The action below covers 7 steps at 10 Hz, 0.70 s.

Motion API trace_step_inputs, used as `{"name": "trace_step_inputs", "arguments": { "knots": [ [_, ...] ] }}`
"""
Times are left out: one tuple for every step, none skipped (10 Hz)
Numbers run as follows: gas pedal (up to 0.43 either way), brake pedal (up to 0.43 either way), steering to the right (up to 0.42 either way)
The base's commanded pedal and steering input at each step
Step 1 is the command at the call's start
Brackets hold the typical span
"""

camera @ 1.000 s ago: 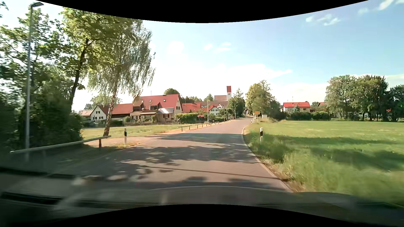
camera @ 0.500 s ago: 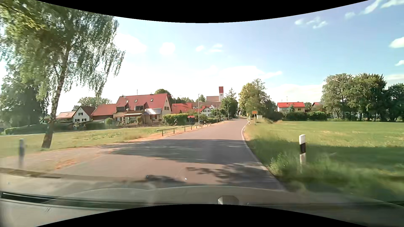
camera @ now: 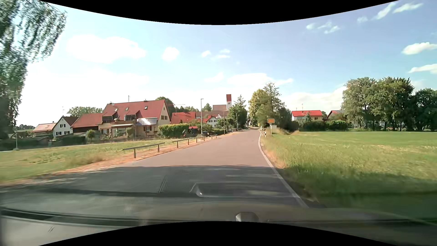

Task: Follow the waypoints while adhering to traffic rules and regulations

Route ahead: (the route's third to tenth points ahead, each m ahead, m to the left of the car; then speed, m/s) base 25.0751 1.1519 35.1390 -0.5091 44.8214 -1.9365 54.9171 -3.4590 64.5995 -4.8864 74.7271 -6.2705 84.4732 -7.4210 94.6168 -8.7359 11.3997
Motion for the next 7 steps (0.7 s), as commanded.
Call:
{"name": "trace_step_inputs", "arguments": {
  "knots": [
    [0.0,0.006,0.041],
    [0.008,0.006,0.038],
    [0.028,0.006,0.037],
    [0.047,0.006,0.033],
    [0.047,0.006,0.03],
    [0.047,0.006,0.028],
    [0.047,0.006,0.028]
  ]
}}
